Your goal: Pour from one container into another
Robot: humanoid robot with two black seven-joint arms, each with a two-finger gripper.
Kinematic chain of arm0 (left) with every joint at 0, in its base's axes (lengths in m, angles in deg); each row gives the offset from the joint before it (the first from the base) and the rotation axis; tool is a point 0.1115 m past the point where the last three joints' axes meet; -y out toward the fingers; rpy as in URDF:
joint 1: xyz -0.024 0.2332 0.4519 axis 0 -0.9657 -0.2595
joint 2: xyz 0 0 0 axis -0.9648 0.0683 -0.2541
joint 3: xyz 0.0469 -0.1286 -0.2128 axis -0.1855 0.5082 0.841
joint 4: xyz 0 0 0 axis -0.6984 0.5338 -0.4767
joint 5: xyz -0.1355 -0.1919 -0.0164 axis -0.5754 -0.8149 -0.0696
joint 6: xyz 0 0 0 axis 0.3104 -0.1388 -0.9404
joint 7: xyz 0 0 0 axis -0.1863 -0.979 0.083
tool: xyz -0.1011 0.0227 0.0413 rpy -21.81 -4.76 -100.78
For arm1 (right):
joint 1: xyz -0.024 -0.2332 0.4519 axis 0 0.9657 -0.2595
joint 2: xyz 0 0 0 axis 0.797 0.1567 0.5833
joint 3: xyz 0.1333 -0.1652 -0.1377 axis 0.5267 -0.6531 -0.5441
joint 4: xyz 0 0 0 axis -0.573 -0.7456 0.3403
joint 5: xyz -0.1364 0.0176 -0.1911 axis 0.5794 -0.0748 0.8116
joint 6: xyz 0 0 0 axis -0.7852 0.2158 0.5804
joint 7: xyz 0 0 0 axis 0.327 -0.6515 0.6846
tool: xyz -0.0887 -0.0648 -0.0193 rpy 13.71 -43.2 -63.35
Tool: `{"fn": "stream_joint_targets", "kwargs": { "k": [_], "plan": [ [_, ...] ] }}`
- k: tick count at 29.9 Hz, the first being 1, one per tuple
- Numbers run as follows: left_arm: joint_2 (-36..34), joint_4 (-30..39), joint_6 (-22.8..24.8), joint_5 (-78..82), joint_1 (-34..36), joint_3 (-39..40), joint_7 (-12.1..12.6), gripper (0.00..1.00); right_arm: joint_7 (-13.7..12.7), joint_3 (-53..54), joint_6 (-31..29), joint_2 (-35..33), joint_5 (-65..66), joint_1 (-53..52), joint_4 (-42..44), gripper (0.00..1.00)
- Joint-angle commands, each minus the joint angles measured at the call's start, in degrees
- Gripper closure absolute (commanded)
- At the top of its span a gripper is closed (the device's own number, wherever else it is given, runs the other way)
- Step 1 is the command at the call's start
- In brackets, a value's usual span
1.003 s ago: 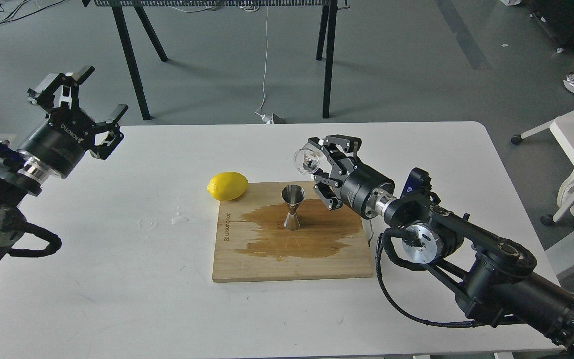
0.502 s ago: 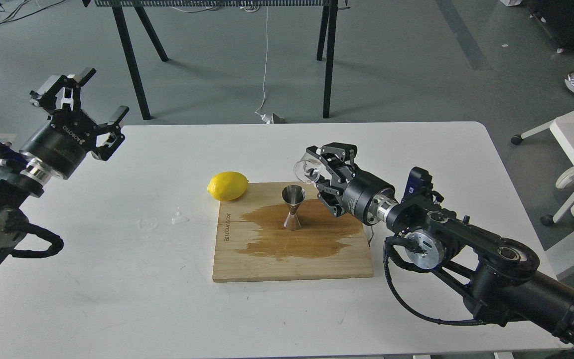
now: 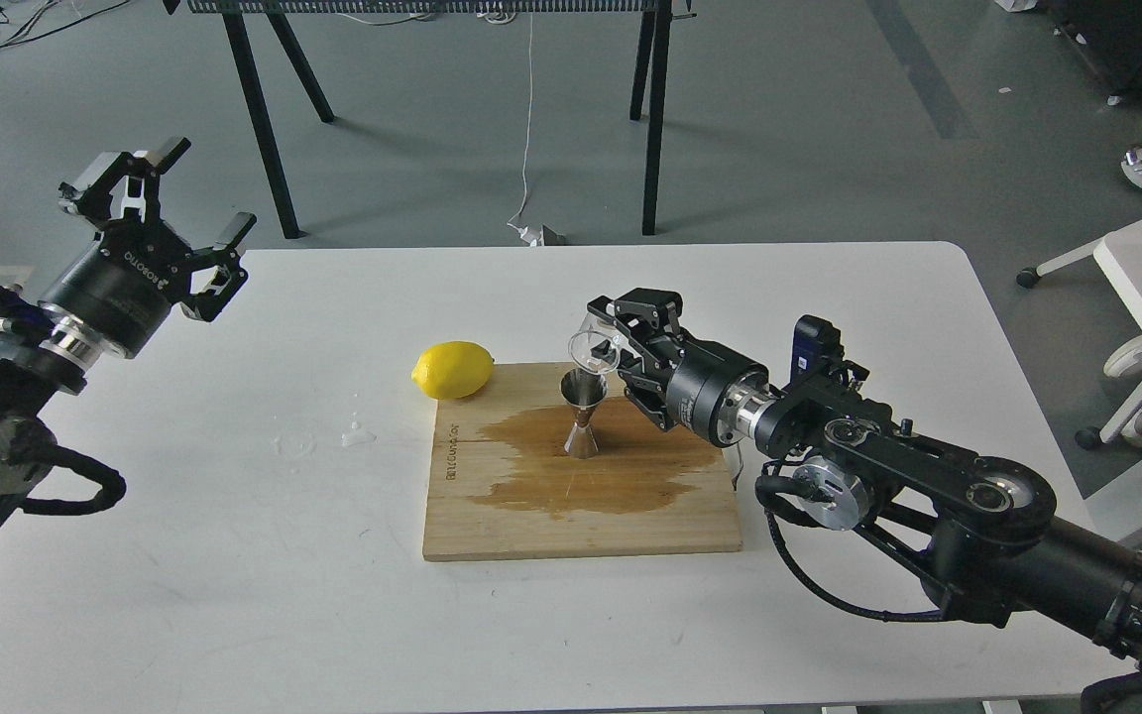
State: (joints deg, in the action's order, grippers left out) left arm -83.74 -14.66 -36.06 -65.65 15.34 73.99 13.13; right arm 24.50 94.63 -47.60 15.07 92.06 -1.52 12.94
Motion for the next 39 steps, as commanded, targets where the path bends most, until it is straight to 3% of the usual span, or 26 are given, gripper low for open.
{"fn": "stream_joint_targets", "kwargs": {
  "k": [1,39],
  "plan": [
    [0.00,0.00,0.00,0.00,-0.01,-0.06,0.00,0.10,0.00,-0.11,0.07,0.00,1.70,-0.51,0.92,0.65],
    [0.09,-0.79,0.00,0.00,-0.01,0.03,0.00,0.10,0.17,-9.16,0.60,1.59,5.48,-7.72,5.06,0.66]
  ]
}}
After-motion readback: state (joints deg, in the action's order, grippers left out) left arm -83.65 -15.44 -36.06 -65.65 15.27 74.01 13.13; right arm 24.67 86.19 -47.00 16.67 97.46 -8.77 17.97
